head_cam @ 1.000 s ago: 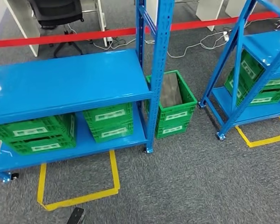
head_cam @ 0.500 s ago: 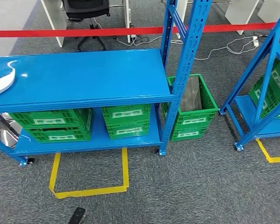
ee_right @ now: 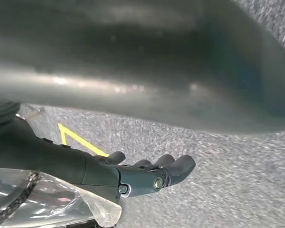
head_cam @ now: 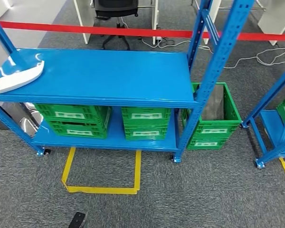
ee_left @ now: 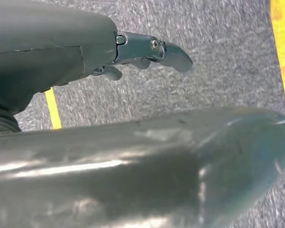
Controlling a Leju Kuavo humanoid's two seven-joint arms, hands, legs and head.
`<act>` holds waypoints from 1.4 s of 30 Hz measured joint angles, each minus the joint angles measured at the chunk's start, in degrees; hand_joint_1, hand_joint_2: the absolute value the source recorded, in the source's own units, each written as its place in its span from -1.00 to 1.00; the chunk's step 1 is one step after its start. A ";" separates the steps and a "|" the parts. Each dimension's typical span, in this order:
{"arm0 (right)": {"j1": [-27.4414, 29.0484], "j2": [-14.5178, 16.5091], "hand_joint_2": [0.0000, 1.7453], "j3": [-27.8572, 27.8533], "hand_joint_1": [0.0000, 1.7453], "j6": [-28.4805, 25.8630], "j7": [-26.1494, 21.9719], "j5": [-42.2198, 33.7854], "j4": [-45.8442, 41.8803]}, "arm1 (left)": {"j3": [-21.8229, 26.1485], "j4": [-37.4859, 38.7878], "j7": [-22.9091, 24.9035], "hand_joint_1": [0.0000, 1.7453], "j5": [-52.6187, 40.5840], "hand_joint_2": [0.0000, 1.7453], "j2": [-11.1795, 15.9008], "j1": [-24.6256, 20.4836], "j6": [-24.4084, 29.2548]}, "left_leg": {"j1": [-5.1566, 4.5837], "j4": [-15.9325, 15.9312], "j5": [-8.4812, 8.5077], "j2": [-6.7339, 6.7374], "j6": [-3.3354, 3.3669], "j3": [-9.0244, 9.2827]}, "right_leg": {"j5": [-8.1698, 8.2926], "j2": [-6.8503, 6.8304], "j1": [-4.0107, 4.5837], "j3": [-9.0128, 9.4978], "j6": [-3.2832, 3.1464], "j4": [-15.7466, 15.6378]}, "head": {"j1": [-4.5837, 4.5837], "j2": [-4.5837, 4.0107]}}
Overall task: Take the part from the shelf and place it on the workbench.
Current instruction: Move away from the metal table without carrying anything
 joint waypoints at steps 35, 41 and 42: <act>0.09 0.15 -1.00 0.10 -1.00 0.80 1.44 -0.15 0.07 | 0.86 0.00 0.57 -1.00 -0.51 1.00 -0.06 0.18 0.12 | 0.11 -0.37 0.23 -2.36 -0.16 0.09 | 1.39 4.66 -0.01 -1.58 -2.39 0.28 | 0.03 0.00; 0.08 0.15 -1.00 0.10 -1.00 0.90 1.55 -0.15 0.07 | 0.87 0.00 0.66 -1.00 -0.69 1.00 -0.08 0.17 0.23 | -0.17 -0.31 0.19 -2.35 0.30 0.00 | 1.75 4.68 -0.28 -1.28 -1.11 -0.07 | -0.01 0.00; 0.09 0.15 -1.00 0.10 -1.00 0.90 1.56 -0.14 0.07 | 0.87 0.00 0.66 -1.00 -0.69 1.00 -0.08 0.17 0.23 | -0.21 -0.28 0.20 -2.35 0.32 -0.02 | 1.75 4.68 -0.36 -1.23 -0.59 -0.10 | -0.01 0.00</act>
